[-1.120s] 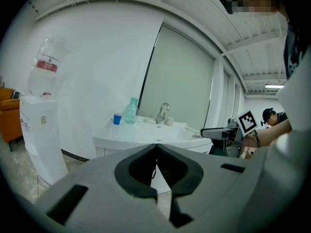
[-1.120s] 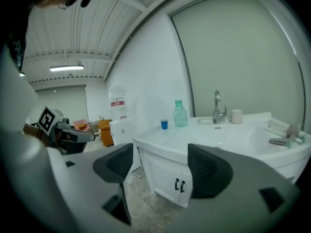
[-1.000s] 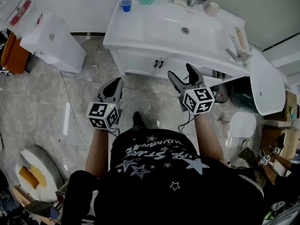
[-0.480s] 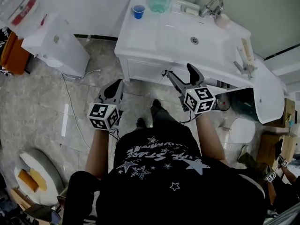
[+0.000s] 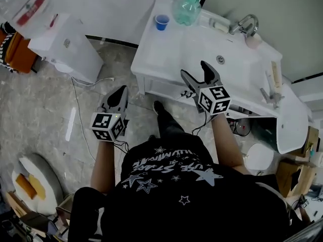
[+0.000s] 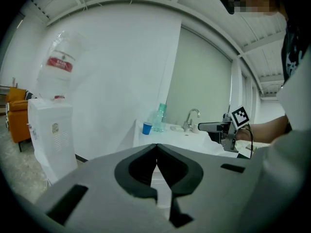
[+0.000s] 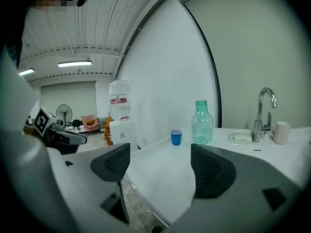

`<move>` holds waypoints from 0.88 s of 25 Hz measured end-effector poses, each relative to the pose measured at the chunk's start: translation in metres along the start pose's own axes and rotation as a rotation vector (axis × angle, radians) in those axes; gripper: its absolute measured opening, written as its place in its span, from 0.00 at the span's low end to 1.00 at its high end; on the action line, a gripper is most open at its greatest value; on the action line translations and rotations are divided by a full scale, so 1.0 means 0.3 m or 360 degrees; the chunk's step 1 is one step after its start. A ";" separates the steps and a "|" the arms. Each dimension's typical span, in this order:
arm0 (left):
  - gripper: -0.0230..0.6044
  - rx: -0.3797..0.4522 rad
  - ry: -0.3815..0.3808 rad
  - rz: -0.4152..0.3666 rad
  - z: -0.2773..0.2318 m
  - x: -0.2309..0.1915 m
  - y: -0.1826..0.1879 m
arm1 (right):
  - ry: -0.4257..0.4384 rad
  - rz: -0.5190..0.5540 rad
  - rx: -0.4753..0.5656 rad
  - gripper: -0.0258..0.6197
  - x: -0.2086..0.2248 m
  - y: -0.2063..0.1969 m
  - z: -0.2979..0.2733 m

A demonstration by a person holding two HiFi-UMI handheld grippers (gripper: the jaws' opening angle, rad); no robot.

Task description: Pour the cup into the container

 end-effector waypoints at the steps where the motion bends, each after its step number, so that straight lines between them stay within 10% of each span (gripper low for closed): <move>1: 0.05 0.0004 0.0012 -0.0003 -0.029 -0.016 0.011 | 0.0023 0.0006 0.0000 0.62 0.021 0.009 -0.041; 22: 0.05 -0.0017 0.0197 -0.0042 -0.500 -0.193 0.169 | 0.0372 0.0022 -0.0231 0.58 0.324 -0.082 -0.694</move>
Point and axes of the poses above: the fingertips, and each gripper's own axes: z backward along the fingers, x to its right, y out of its top, the point moved 3 cm from there along z, backward along the fingers, and after that the axes turned 10 degrees about x, right-handed, at the moved point
